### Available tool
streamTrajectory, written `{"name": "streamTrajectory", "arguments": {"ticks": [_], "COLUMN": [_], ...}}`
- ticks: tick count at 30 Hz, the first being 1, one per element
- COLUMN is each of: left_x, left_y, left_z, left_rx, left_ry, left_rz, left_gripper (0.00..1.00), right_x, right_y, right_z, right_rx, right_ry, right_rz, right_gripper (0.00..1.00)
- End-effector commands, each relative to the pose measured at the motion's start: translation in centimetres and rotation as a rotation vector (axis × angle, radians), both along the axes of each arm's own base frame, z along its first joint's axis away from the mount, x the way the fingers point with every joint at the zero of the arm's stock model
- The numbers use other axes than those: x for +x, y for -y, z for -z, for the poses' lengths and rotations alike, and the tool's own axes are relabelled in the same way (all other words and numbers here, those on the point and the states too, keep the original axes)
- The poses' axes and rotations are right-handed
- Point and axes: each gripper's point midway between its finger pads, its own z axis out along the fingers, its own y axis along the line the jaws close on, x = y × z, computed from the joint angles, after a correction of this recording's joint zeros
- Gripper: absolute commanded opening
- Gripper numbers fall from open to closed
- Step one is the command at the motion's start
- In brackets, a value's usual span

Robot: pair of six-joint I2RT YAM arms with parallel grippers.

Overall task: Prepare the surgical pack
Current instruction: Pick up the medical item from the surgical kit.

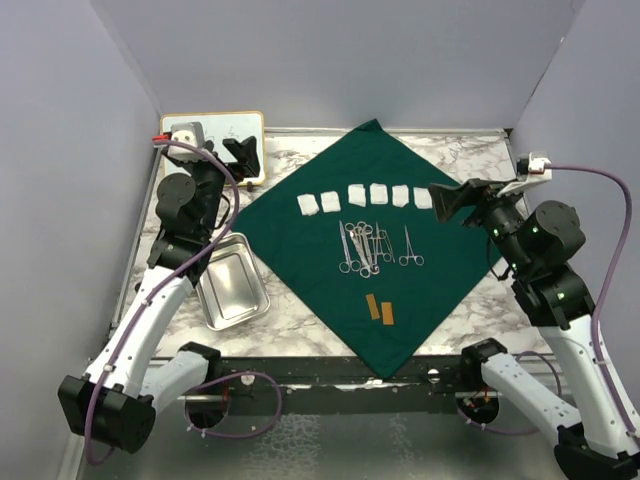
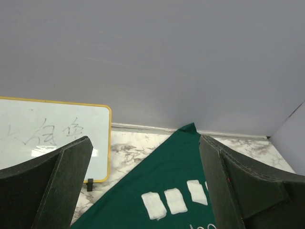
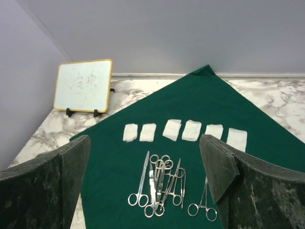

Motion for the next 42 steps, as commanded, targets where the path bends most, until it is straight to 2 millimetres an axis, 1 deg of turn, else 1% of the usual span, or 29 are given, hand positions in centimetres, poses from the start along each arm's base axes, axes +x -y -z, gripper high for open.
{"name": "streamTrajectory", "arguments": {"ticks": [1,5,8,12,15,20,23,26,28,31,34,36,38,40,42], "left_x": [0.3,0.8,1.2,1.6,1.4,0.0,-1.3,-2.8,-3.8,-4.9,-5.1,-5.1,-4.7,-4.0,-3.3], "left_y": [1.5,2.8,4.0,5.7,7.2,9.7,11.8,14.3,16.2,18.8,20.4,21.0,21.3,21.2,21.2], "left_z": [-0.9,-0.6,0.0,2.1,4.5,10.1,13.9,17.9,19.9,22.0,23.1,23.7,24.2,25.0,25.5], "left_rx": [-0.034,-0.049,-0.057,-0.081,-0.108,-0.171,-0.200,-0.204,-0.190,-0.152,-0.118,-0.096,-0.065,-0.020,0.020], "left_ry": [-0.014,-0.045,-0.083,-0.167,-0.253,-0.438,-0.559,-0.682,-0.740,-0.800,-0.830,-0.841,-0.847,-0.876,-0.896], "left_rz": [0.079,0.126,0.170,0.239,0.307,0.403,0.458,0.505,0.527,0.555,0.561,0.551,0.529,0.491,0.463], "left_gripper": [0.99,0.99,0.99,0.99,0.99,0.99,0.99,0.99,0.99,0.99,0.99,0.99,0.97,0.91,0.90], "right_x": [0.8,1.2,1.3,1.4,1.6,2.0,2.2,2.3,2.5,2.7,2.7,2.6,2.5,2.5,2.4], "right_y": [1.0,1.0,0.6,0.3,0.3,0.4,0.6,0.8,1.1,1.4,1.6,1.6,1.6,1.6,1.6], "right_z": [0.1,0.8,1.3,1.9,2.9,5.2,6.5,7.5,8.1,8.8,9.1,9.1,9.0,9.0,9.0], "right_rx": [-0.010,-0.032,-0.052,-0.073,-0.089,-0.119,-0.133,-0.145,-0.155,-0.173,-0.177,-0.177,-0.174,-0.174,-0.172], "right_ry": [-0.040,-0.054,-0.048,-0.036,-0.038,-0.062,-0.077,-0.086,-0.090,-0.099,-0.102,-0.099,-0.097,-0.096,-0.096], "right_rz": [0.086,0.095,0.080,0.059,0.063,0.073,0.085,0.098,0.112,0.130,0.138,0.135,0.135,0.136,0.133], "right_gripper": [0.99,0.99,0.99,0.99,0.99,0.99,0.99,0.99,0.99,0.99,0.99,0.99,0.99,0.99,0.99]}}
